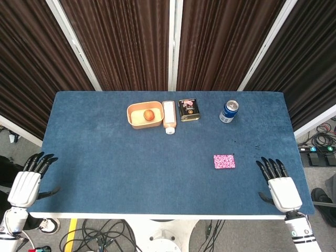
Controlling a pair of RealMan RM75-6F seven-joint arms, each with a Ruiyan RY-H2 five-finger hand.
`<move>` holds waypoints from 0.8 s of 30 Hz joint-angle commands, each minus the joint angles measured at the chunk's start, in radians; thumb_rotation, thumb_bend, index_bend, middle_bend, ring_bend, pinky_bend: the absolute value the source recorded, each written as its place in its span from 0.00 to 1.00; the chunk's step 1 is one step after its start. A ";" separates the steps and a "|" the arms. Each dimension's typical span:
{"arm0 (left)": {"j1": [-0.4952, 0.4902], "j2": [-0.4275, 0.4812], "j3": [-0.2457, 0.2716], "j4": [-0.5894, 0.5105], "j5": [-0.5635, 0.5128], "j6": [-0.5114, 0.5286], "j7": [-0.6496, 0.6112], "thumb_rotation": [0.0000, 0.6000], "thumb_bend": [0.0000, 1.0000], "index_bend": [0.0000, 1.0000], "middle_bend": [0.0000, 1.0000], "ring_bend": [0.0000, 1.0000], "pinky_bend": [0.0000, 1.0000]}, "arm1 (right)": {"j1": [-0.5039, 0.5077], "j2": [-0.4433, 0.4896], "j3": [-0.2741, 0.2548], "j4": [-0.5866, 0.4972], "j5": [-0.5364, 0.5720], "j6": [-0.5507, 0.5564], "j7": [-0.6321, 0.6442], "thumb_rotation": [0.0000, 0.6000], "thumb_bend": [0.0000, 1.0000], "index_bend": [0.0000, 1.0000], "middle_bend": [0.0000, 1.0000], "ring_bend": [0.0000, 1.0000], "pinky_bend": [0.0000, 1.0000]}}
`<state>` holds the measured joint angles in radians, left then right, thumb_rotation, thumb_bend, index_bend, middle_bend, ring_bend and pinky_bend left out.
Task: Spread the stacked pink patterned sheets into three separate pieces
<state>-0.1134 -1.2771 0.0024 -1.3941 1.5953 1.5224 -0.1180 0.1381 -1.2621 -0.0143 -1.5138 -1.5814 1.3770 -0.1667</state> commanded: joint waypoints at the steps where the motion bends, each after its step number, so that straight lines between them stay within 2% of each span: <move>1: 0.002 0.001 0.001 0.003 -0.005 -0.003 -0.004 1.00 0.00 0.18 0.13 0.05 0.10 | 0.005 0.001 0.002 -0.004 0.003 -0.006 -0.003 1.00 0.10 0.00 0.00 0.00 0.00; 6: 0.000 -0.004 0.002 0.008 -0.002 -0.006 -0.004 1.00 0.00 0.18 0.13 0.05 0.10 | 0.024 0.004 0.019 -0.014 0.012 -0.021 -0.037 1.00 0.11 0.00 0.00 0.00 0.00; 7: 0.000 -0.004 0.002 0.008 -0.001 -0.006 -0.003 1.00 0.00 0.18 0.13 0.05 0.10 | 0.030 0.004 0.026 -0.015 0.016 -0.026 -0.051 1.00 0.11 0.00 0.00 0.03 0.06; 8: 0.000 -0.004 0.002 0.008 -0.002 -0.007 -0.002 1.00 0.00 0.18 0.13 0.05 0.10 | 0.038 0.006 0.033 -0.018 0.022 -0.034 -0.066 1.00 0.11 0.00 0.00 0.10 0.15; 10: -0.001 -0.003 0.003 0.007 -0.003 -0.011 0.000 1.00 0.00 0.18 0.13 0.05 0.10 | 0.062 0.016 0.047 -0.035 0.043 -0.073 -0.094 1.00 0.12 0.00 0.00 0.37 0.51; 12: -0.001 -0.002 0.004 0.006 -0.004 -0.013 0.001 1.00 0.00 0.18 0.13 0.05 0.10 | 0.086 0.027 0.060 -0.052 0.068 -0.115 -0.119 1.00 0.13 0.00 0.01 0.51 0.63; 16: -0.002 -0.004 0.005 0.007 -0.004 -0.016 0.004 1.00 0.00 0.18 0.13 0.05 0.10 | 0.141 0.027 0.095 -0.071 0.136 -0.197 -0.194 1.00 0.13 0.04 0.11 0.57 0.65; 19: -0.003 -0.005 0.006 0.007 -0.005 -0.021 0.003 1.00 0.00 0.18 0.13 0.05 0.10 | 0.175 0.003 0.115 -0.071 0.185 -0.246 -0.217 1.00 0.13 0.08 0.13 0.57 0.65; 24: -0.005 -0.001 0.009 0.004 -0.003 -0.027 0.006 1.00 0.00 0.18 0.13 0.05 0.10 | 0.229 -0.029 0.129 -0.078 0.305 -0.356 -0.273 1.00 0.13 0.13 0.16 0.64 0.71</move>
<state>-0.1187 -1.2784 0.0109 -1.3897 1.5919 1.4959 -0.1126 0.3366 -1.2726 0.1033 -1.5863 -1.3241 1.0662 -0.4033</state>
